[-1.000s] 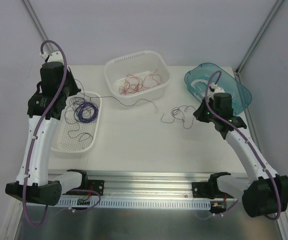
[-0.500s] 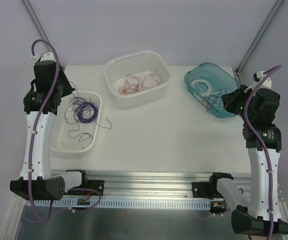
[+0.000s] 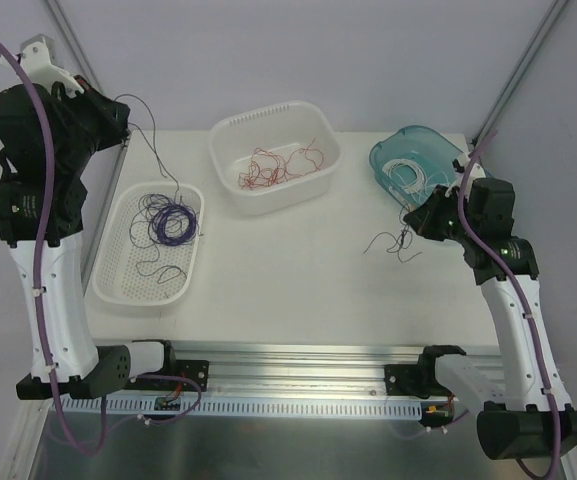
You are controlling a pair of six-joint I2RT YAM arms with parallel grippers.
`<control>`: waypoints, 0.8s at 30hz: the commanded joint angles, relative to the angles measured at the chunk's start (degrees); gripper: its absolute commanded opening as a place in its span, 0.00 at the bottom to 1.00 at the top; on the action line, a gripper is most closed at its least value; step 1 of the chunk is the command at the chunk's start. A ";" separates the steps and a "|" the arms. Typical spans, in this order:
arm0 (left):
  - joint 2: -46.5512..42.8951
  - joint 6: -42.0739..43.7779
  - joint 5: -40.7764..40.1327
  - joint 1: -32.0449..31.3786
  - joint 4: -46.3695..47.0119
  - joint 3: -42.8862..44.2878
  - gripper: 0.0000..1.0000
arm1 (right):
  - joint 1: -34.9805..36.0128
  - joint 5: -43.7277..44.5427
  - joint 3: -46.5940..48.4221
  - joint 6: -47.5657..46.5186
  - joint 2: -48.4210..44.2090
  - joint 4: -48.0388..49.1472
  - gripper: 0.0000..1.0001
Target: Untangle the cables
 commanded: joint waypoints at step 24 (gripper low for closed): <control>-0.09 4.65 -16.54 2.55 3.23 -10.46 0.00 | 6.03 -6.30 -1.76 -2.57 3.33 2.29 0.01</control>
